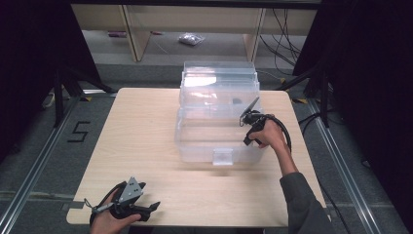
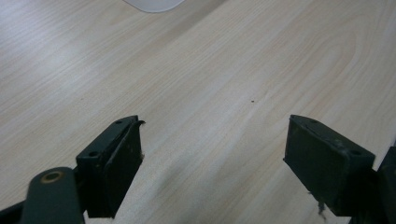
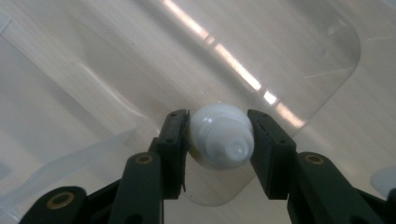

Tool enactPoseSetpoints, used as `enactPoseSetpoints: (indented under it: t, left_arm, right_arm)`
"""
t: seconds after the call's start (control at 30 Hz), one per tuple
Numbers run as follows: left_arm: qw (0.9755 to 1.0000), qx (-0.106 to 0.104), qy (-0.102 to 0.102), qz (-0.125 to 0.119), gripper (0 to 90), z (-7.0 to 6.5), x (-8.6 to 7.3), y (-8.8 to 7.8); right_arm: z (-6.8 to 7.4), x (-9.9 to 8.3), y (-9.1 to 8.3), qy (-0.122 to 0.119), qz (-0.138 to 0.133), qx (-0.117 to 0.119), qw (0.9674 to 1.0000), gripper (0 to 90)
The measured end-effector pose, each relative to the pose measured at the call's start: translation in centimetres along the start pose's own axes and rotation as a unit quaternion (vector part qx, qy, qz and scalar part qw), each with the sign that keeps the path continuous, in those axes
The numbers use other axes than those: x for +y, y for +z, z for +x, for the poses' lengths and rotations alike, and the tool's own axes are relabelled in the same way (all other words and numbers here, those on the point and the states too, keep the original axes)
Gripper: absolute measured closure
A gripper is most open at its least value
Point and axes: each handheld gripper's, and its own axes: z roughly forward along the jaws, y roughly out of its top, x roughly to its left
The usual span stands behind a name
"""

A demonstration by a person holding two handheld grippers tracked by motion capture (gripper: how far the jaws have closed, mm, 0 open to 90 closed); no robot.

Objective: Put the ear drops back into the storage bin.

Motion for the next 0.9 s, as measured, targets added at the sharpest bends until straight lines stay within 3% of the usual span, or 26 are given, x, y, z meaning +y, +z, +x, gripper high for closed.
enactPoseSetpoints:
  t: [0.27, 0.43, 0.5, 0.6, 0.7, 0.87, 0.9]
  left_arm:
    - [1.0, 0.003, 0.0, 0.0, 18.4, 0.0, 0.0, 0.0]
    - [1.0, -0.001, 0.003, 0.002, 18.4, 0.0, 0.0, -0.1]
    - [1.0, 0.0, 0.0, 0.0, 18.5, 0.0, 0.0, 0.0]
    - [1.0, -0.003, -0.001, -0.001, 18.5, 0.0, 0.0, -0.1]
    - [1.0, -0.002, -0.001, 0.0, 18.5, 0.0, 0.0, -0.1]
    - [1.0, -0.002, 0.0, 0.0, 18.4, 0.0, 0.0, -0.1]
    - [1.0, -0.001, 0.0, 0.001, 18.5, 0.0, 0.0, 0.0]
  right_arm:
    - [0.1, -0.2, 0.2, 0.011, 0.014, 0.002, 0.9998, 60.0]
    - [-0.1, -0.2, 0.1, -0.01, 0.002, -0.003, 0.9999, 57.8]
    - [0.2, -0.3, -0.3, 0.005, 0.007, 0.0, 1.0, 55.4]
    - [0.3, -0.3, -0.8, -0.01, -0.01, -0.011, 0.9998, 52.6]
    - [0.5, -0.2, -1.4, 0.001, -0.012, -0.018, 0.9998, 49.5]
    - [0.4, -0.3, -1.9, -0.007, -0.027, -0.019, 0.9994, 44.1]
    - [0.5, -0.3, -2.0, 0.003, -0.026, -0.02, 0.9995, 43.1]
